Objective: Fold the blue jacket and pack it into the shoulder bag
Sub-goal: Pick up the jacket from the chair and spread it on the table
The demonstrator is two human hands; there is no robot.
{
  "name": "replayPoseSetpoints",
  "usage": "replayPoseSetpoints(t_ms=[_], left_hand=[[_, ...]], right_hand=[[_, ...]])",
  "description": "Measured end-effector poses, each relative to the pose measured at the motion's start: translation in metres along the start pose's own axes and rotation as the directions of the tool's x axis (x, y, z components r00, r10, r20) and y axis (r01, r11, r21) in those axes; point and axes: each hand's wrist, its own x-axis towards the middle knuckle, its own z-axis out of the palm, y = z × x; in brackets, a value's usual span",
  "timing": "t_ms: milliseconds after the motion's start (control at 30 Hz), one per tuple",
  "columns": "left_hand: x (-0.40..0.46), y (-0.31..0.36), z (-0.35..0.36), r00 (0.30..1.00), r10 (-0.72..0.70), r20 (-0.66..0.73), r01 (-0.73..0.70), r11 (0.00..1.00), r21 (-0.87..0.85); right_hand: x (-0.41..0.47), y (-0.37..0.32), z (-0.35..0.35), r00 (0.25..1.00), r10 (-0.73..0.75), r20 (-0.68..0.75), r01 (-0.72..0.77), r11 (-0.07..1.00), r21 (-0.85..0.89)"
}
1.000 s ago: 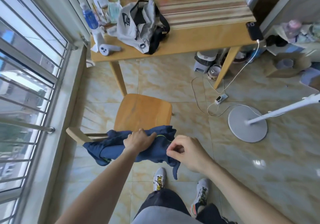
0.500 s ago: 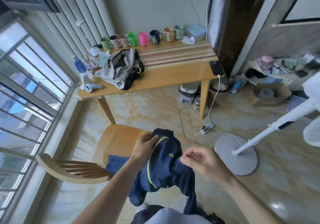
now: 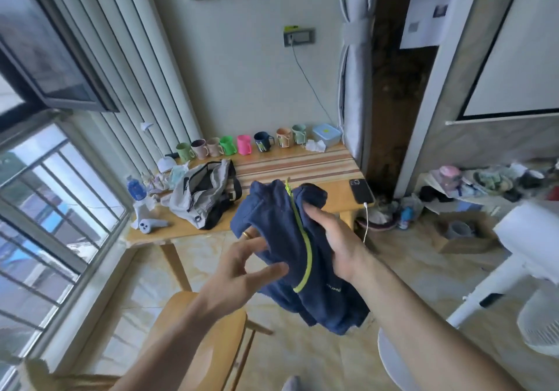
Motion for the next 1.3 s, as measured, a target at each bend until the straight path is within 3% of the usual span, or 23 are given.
replayPoseSetpoints(t_ms=[100,200,267,367,433,533,600,700,833,933,1067,1167,1300], left_hand=[[0.021,-0.001,-0.008,0.992,-0.041,-0.122,0.028,0.994,-0.104],[0.063,-0.012,-0.023,0.907,-0.133,-0.4,0.025,0.964,-0.265],[0.098,-0.025,-0.042,0.917,-0.262,-0.302,0.129,0.909,-0.397],[0.147,-0.041,-0.071,0.97,-0.24,0.027,0.219,0.829,-0.514],[0.178,-0.047,-0.088,0.972,-0.225,0.064,0.222,0.805,-0.551],[0.225,-0.054,-0.119,0.977,-0.203,-0.058,0.161,0.893,-0.419],[0.253,-0.056,-0.143,0.982,-0.111,-0.155,0.076,0.974,-0.211],[0.284,-0.053,-0.18,0.967,0.032,-0.254,-0.031,0.999,0.007],[0.308,-0.032,-0.216,0.955,0.117,-0.273,-0.147,0.985,-0.09],[0.325,-0.028,-0.233,0.975,0.136,-0.177,-0.178,0.953,-0.244],[0.346,-0.038,-0.241,0.965,0.239,-0.109,-0.247,0.966,-0.07],[0.36,-0.057,-0.246,0.987,0.16,-0.033,-0.153,0.974,0.168],[0.372,-0.082,-0.266,0.973,-0.154,0.17,0.045,0.857,0.514]], right_hand=[[0.026,-0.017,0.004,0.98,-0.196,-0.035,0.189,0.97,-0.153],[0.051,-0.04,0.006,0.951,-0.303,0.056,0.308,0.926,-0.219],[0.069,-0.06,0.005,0.939,-0.326,0.107,0.343,0.896,-0.28],[0.104,-0.088,0.001,0.944,-0.298,0.141,0.329,0.853,-0.405],[0.127,-0.109,0.0,0.946,-0.297,0.133,0.324,0.827,-0.46],[0.158,-0.137,0.002,0.924,-0.378,0.063,0.362,0.805,-0.47],[0.18,-0.152,0.002,0.895,-0.447,0.005,0.396,0.788,-0.471],[0.208,-0.178,0.005,0.834,-0.548,-0.064,0.467,0.762,-0.449],[0.229,-0.22,0.015,0.735,-0.67,-0.104,0.643,0.738,-0.204],[0.241,-0.238,0.019,0.782,-0.622,-0.025,0.61,0.774,-0.172],[0.263,-0.25,0.008,0.803,-0.596,-0.001,0.582,0.785,-0.212],[0.285,-0.251,-0.014,0.811,-0.584,0.01,0.555,0.765,-0.328],[0.32,-0.263,-0.044,0.828,-0.561,-0.007,0.456,0.68,-0.573]])
